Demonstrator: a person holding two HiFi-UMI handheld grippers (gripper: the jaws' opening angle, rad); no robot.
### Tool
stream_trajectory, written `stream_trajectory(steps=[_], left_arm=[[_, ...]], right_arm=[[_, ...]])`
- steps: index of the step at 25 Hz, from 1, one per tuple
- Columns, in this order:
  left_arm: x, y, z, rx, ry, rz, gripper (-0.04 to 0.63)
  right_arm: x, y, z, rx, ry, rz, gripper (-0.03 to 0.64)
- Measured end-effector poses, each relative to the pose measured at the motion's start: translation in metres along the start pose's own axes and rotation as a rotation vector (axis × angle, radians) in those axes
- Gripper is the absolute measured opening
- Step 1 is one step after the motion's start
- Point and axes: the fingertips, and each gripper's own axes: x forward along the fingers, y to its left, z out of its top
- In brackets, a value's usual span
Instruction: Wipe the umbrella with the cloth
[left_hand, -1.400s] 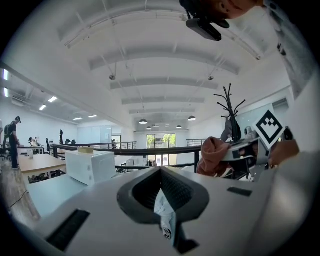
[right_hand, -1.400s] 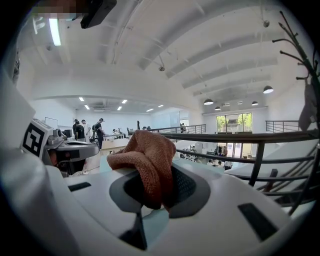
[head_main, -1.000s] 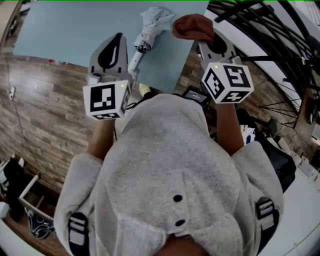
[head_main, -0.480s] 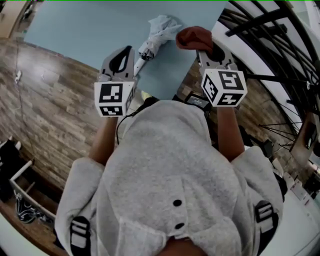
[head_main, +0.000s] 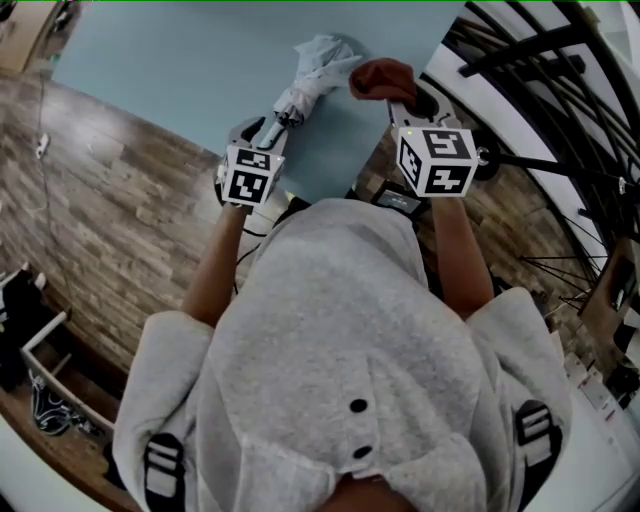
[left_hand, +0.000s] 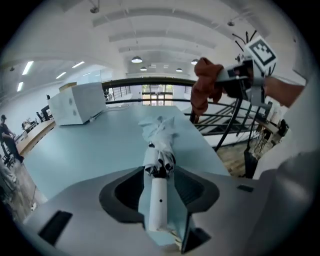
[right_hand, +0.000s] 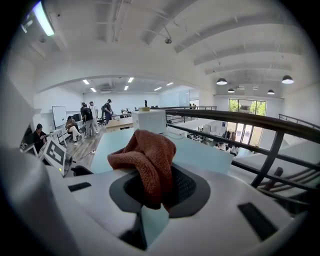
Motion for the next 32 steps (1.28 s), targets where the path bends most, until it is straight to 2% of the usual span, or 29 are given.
stream_trajectory(steps=[4,10,18,23,28,32], left_arm=[[0.031,0.003,-0.036,0.018,0.122,-0.005,0.192],[0.058,0.006,-0.056,0.028,0.195,-0.013,0.191],[0.065,0.003,-0.061,0.003,0.195,-0.047,0.190],[0.061,0.002,-0.063,0.014,0.231,-0.062,0.160],[0.064,-0.001,-0.060,0.018,0.250,-0.078,0.160],[0.064,0.000,-0.061,0.020,0.245,-0.080,0.160]], right_arm=[[0.011,-0.008,-0.007,-0.007,0.032,-0.008,0.075],[0.030,-0.027,-0.024,0.012,0.097,-0.054,0.075],[0.059,-0.067,-0.054,0.049,0.188,-0.151,0.075],[0.081,-0.090,-0.079,0.145,0.252,-0.213,0.075],[0.100,-0.117,-0.089,0.233,0.248,-0.305,0.075],[0.125,-0.116,-0.106,0.288,0.284,-0.327,0.075]])
